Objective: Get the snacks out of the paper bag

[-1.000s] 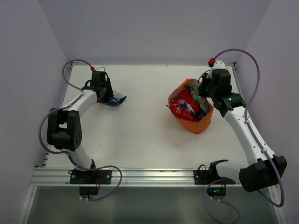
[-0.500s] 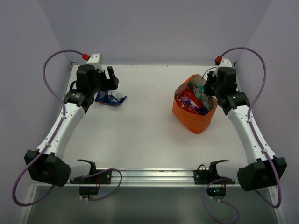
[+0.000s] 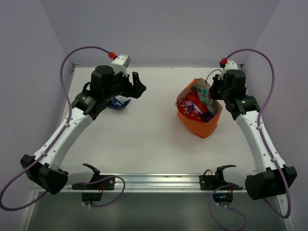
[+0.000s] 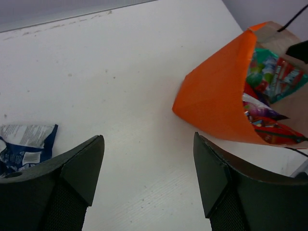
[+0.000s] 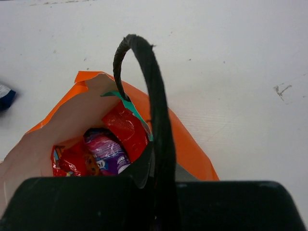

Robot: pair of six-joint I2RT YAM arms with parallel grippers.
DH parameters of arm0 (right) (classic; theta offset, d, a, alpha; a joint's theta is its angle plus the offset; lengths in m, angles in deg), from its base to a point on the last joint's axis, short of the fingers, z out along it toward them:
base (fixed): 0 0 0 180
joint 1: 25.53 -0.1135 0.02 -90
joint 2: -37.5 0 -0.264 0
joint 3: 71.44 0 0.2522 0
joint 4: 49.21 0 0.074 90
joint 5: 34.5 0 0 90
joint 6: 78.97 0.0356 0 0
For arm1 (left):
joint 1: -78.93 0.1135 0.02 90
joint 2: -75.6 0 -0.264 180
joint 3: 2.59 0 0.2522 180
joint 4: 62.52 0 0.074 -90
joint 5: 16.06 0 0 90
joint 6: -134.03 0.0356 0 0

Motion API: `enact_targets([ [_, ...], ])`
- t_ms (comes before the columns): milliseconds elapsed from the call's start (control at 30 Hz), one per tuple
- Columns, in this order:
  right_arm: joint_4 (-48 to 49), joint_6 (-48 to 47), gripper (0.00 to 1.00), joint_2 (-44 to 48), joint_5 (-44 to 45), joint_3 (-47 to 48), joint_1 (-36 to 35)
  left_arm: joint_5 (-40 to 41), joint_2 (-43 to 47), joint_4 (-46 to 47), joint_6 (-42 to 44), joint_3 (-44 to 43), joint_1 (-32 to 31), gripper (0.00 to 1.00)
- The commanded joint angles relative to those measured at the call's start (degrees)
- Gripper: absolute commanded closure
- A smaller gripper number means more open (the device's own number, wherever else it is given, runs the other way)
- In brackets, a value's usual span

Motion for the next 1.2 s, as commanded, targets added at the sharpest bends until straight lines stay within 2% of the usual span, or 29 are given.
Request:
enact_targets([
  [0, 2.2, -1.2, 1.00, 4.0, -6.4, 3.3, -1.1, -1.9, 0.3, 0.1, 0.2, -4.6, -4.5, 0.20],
  [300, 1.1, -5.6, 1.00, 5.4, -9.4, 4.8, -6.3, 3.1, -6.9, 3.0, 6.5, -9.7, -20.2, 0.24],
  [400, 0.9, -7.0, 1.00, 5.4, -9.4, 5.2, -7.9, 4.6, -9.5, 5.9, 12.5, -10.2, -26.5, 0.24],
  [467, 0.4, -8.1, 1.00, 5.3, -9.8, 5.7, -9.1, 3.9, -10.4, 9.0, 20.2, -8.4, -29.9, 0.24],
  [600, -0.2, -8.6, 1.00, 5.0, -10.0, 6.0, -9.9, 0.6, -10.5, 15.7, 30.6, -3.1, -30.7, 0.23],
  [700, 0.0, -8.9, 1.00, 5.0, -10.6, 5.7, -10.2, -1.2, -8.8, 25.0, 43.2, 3.7, -30.7, 0.21],
  [900, 0.2, -8.8, 1.00, 4.8, -12.2, 5.7, -10.9, -1.7, -9.9, 34.6, 58.3, 10.5, -30.7, 0.26],
  [1167, 0.4, -9.2, 1.00, 5.5, -12.5, 5.4, -11.8, -4.1, -15.4, 36.3, 65.4, 7.4, -30.3, 0.26],
])
